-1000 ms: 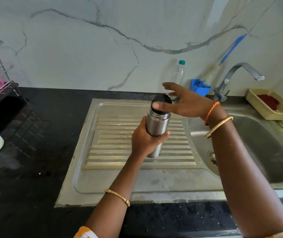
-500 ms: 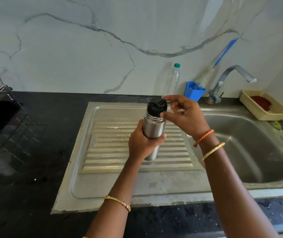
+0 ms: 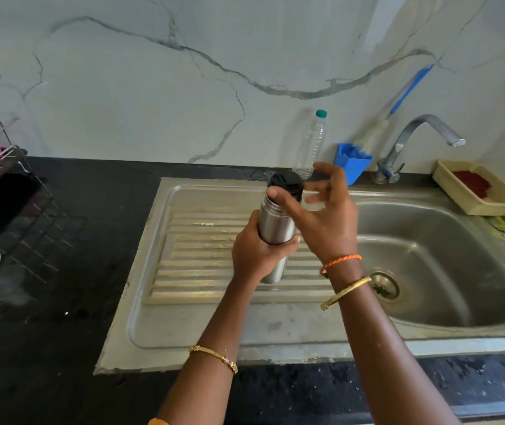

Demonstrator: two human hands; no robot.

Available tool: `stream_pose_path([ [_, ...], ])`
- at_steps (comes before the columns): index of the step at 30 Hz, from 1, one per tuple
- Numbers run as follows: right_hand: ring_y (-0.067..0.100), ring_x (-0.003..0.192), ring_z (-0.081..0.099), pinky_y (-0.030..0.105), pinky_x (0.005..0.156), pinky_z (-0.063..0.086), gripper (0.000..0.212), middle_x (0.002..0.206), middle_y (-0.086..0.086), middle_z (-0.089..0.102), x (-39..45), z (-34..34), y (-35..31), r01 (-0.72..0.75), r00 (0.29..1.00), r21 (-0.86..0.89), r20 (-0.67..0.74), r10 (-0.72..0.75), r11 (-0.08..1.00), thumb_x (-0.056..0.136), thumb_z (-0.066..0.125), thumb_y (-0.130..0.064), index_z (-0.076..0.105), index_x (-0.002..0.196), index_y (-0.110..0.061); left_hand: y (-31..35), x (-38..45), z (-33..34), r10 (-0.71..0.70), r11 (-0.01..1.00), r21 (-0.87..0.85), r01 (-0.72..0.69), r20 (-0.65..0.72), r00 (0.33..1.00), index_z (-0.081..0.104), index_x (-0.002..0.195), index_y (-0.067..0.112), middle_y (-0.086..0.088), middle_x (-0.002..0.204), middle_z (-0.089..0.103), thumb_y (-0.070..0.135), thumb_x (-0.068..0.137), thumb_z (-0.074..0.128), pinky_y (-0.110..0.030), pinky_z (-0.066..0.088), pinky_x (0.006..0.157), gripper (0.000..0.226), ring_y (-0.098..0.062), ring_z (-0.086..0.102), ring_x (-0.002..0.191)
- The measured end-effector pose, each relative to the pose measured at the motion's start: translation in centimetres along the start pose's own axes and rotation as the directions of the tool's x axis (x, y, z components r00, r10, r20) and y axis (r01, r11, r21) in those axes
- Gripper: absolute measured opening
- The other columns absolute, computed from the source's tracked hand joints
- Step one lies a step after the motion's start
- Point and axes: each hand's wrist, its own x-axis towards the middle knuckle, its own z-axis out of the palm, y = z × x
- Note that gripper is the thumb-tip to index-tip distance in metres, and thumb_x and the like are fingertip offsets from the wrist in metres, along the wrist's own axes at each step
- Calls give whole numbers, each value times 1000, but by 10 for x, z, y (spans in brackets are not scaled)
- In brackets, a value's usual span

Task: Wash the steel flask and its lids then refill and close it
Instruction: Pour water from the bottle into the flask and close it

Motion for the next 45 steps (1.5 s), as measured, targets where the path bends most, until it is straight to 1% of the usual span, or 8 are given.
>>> stream_pose_path([
  [3,-1,68,52,21,68,44,43,73,-8,55,6,-11,8,-31,999,115,-14,33,993,70,80,-35,59,105,-22,-1,1,1,7,1000,-4,-7,-12,1000,48,97,46,18,87,66,52,56,83,-38,57,71,55,-3,64,78],
  [9,13,126,47,35,109,36,72,135,2,51,37,-10,17,-85,817,131,577,-6,988,75,75,-16,39,137,-25,-2,0,1,-7,1000,-20,7,-3,1000,52,101,40,15,86,67,52,56,82,-39,57,70,55,-3,65,77],
  [14,2,120,51,7,92,37,63,127,-9,55,9,-9,20,39,899,110,430,-82,993,81,70,-9,41,136,-20,1,-1,1,-8,1000,-21,8,5,1000,50,99,42,14,86,67,45,57,82,-40,57,71,53,-4,64,77],
  [19,0,87,57,22,82,47,51,94,-11,61,10,-20,24,-6,975,190,218,-36,982,77,76,-10,53,121,-19,-1,0,2,-9,999,-31,9,-5,1000,53,102,38,16,88,68,50,55,82,-38,57,72,56,-4,65,79],
  [26,18,126,51,37,105,42,66,136,8,53,70,-17,23,-159,666,299,736,-121,941,73,72,-2,47,133,-10,0,2,-2,-14,998,-64,16,23,1000,56,104,37,16,91,69,49,56,83,-41,58,73,57,-3,66,82],
  [31,19,109,63,40,100,48,56,113,8,67,61,-6,17,-109,806,297,585,-91,949,63,81,-4,61,115,-9,7,3,-6,0,1000,-17,0,-30,1000,55,105,33,13,90,69,46,56,84,-38,57,70,59,-3,65,79],
  [37,-4,86,60,7,76,48,56,88,-14,62,36,15,4,26,952,199,296,-85,980,59,89,-20,56,104,-19,6,6,-14,-37,999,-16,36,-77,996,55,103,34,13,87,69,50,53,84,-39,58,70,60,-5,66,79],
  [45,6,98,58,13,79,48,54,110,6,58,60,33,9,-27,770,328,609,-190,944,64,84,-14,56,110,-19,4,19,-42,-47,997,-54,57,163,985,58,105,34,8,98,70,25,54,90,-34,58,80,61,-10,68,90],
])
